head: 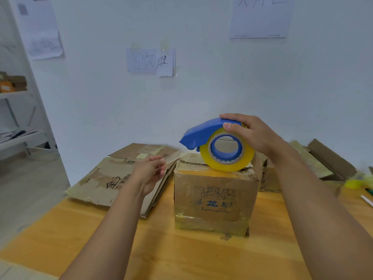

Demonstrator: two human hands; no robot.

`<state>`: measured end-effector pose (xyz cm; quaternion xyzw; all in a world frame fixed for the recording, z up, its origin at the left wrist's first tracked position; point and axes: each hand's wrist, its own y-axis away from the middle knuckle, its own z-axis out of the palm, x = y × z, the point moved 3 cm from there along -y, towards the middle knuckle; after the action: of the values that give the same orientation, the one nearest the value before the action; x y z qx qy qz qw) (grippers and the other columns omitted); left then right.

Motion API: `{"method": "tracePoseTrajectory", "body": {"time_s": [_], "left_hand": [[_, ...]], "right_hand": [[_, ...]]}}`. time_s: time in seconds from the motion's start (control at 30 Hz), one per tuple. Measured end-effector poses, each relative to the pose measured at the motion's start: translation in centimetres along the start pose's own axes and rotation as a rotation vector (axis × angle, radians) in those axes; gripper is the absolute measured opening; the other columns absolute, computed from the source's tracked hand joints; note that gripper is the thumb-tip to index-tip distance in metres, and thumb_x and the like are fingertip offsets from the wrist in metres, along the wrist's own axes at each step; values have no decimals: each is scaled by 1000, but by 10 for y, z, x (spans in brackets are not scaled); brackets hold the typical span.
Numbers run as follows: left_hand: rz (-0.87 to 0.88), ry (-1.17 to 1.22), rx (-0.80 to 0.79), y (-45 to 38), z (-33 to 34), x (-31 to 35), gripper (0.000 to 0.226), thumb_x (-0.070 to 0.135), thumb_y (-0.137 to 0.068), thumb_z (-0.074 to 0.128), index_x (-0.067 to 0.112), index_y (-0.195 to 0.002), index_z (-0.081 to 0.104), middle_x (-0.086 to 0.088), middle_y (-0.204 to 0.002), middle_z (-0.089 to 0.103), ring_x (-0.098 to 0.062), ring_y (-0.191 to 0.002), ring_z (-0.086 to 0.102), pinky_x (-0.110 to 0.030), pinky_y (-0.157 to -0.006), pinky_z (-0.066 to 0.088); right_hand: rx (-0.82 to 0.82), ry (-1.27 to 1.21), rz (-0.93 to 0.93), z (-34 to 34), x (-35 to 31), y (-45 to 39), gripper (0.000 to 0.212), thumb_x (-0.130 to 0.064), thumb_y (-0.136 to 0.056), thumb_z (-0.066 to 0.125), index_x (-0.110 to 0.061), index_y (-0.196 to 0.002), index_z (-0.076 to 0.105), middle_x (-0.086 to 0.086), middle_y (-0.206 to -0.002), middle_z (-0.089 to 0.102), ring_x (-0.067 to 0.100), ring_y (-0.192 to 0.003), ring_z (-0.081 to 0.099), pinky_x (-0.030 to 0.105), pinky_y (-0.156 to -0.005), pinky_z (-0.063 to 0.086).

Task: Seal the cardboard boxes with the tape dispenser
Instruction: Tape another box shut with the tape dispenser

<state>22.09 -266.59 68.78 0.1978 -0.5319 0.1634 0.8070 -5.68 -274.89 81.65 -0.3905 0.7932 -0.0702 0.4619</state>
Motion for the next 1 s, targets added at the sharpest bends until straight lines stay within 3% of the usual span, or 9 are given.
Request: {"method": "tracePoseTrajectory", "body": {"time_s": [0.27, 0.37, 0.43, 0.53, 0.7, 0.8, 0.87, 0.93, 1.0], "left_hand": [[-91, 69, -29, 4, 14, -16, 20, -3, -93, 60, 7, -110, 59, -10, -90, 65, -13, -70, 60, -18, -52, 53], [-109, -2, -56, 4, 16, -23, 20, 1, -93, 62, 7, -112, 60, -12, -98, 64, -17, -81, 60, -23, -64, 57], [-129, -92, -89, 4, 17, -26, 19, 8, -94, 65, 6, -113, 61, -8, -91, 62, -17, -80, 57, -27, -70, 55], [-183, -206, -159, 6, 15, -26, 13, 21, -93, 68, 12, -102, 63, 0, -75, 53, -10, -61, 52, -23, -59, 52], [-175, -432, -158, 8, 8, -12, 32, 36, -92, 67, 7, -104, 68, -2, -66, 69, -12, -57, 65, -26, -55, 54], [-110, -742, -154, 8, 1, -11, 45, 47, -93, 62, 4, -108, 65, -10, -85, 71, -18, -70, 69, -31, -63, 59], [29, -734, -146, 10, 0, -8, 48, 54, -88, 64, 12, -111, 65, -9, -100, 71, -18, -84, 70, -33, -76, 61], [214, -585, -217, 20, 7, 1, 54, 73, -74, 64, 38, -116, 64, 5, -119, 68, -9, -105, 66, -30, -87, 55], [313, -599, -407, 35, 21, 4, 69, 83, -64, 65, 62, -128, 50, 20, -142, 51, 2, -124, 51, -29, -100, 43]], "right_hand": [[85, -26, 10, 3, 9, 7, 27, -40, -99, 57, -42, -126, 61, -22, -122, 61, -1, -108, 60, 15, -86, 48], [96, -27, 15, 4, 9, 8, 26, -41, -99, 57, -44, -124, 60, -25, -119, 61, -4, -106, 60, 12, -82, 49], [100, -22, 12, 5, 9, 9, 26, -42, -99, 57, -44, -125, 60, -24, -119, 61, -4, -106, 60, 13, -82, 49], [111, -27, 14, 6, 10, 9, 29, -42, -99, 56, -41, -127, 61, -22, -121, 62, 2, -109, 60, 17, -87, 49], [124, -24, 20, 8, 10, 8, 29, -42, -99, 57, -40, -128, 62, -22, -119, 63, 2, -109, 61, 15, -86, 48], [132, -20, 22, 8, 10, 8, 29, -42, -99, 57, -40, -127, 62, -22, -119, 63, 0, -107, 61, 15, -86, 48], [131, -20, 22, 9, 10, 9, 27, -42, -98, 57, -42, -126, 62, -23, -118, 63, -2, -105, 61, 14, -84, 48], [137, -20, 20, 9, 10, 9, 28, -42, -98, 57, -42, -126, 62, -22, -118, 63, -1, -106, 61, 14, -84, 48], [140, -18, 17, 9, 11, 9, 28, -42, -99, 57, -40, -127, 62, -21, -118, 63, 2, -107, 61, 16, -84, 48]]}}
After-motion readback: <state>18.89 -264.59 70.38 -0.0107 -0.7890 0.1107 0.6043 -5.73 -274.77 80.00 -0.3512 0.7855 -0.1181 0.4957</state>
